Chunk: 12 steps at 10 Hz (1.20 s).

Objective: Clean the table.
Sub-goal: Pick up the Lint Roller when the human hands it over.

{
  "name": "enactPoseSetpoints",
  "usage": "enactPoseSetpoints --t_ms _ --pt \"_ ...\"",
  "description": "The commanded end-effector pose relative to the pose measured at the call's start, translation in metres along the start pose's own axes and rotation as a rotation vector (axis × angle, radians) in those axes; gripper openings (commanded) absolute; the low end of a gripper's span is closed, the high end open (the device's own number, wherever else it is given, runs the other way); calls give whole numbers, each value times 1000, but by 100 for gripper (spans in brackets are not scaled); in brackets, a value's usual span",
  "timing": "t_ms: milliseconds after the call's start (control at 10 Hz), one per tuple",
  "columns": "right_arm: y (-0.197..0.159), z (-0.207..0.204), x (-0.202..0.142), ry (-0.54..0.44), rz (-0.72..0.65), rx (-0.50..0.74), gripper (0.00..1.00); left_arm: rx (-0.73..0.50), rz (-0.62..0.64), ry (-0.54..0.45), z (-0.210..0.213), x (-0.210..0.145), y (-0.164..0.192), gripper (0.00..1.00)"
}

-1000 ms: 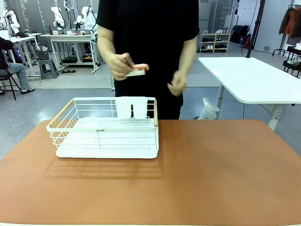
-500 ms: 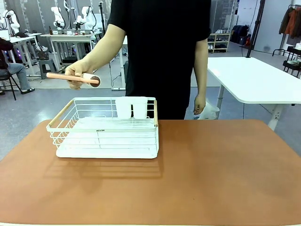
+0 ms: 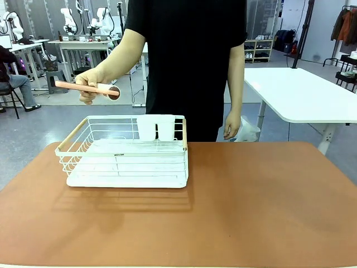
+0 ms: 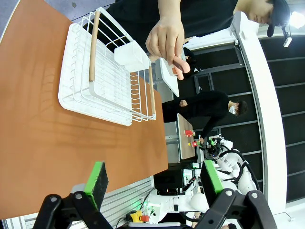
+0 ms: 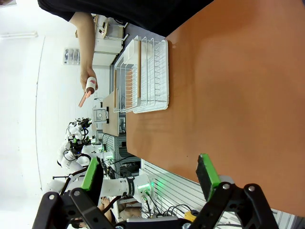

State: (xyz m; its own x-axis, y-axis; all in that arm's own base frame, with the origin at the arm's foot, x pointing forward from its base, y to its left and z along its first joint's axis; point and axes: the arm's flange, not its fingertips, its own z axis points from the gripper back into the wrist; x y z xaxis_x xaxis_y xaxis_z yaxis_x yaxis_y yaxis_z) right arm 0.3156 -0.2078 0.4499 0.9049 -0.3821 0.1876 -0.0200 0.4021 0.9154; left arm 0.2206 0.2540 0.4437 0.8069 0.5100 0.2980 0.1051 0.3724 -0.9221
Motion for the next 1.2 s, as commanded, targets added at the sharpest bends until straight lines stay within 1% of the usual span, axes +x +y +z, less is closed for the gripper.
enactPoseSetpoints --t_ms 0,100,200,400,500,600,700,900,1100 --pt "5 1 -1 -7 5 10 100 -15 -17 -5 2 -1 -3 100" --pt "5 1 -1 -7 5 10 100 0 0 0 0 0 0 100" --pt "5 1 -1 -7 5 10 100 72 63 -44 -11 4 -19 100" --pt "5 1 -1 -7 5 10 100 131 200 -65 -37 14 -60 100" --pt "5 1 -1 -7 5 10 100 156 271 -56 -53 18 -82 100" --pt "5 1 -1 -7 5 10 100 173 304 -87 -69 20 -94 100" --pt "5 1 -1 -7 5 10 100 182 324 -98 -82 20 -101 100" --pt "5 1 -1 -7 5 10 100 236 354 -82 -113 20 -115 100" --pt "5 1 -1 -7 5 10 100 253 404 -109 -141 23 -124 100"
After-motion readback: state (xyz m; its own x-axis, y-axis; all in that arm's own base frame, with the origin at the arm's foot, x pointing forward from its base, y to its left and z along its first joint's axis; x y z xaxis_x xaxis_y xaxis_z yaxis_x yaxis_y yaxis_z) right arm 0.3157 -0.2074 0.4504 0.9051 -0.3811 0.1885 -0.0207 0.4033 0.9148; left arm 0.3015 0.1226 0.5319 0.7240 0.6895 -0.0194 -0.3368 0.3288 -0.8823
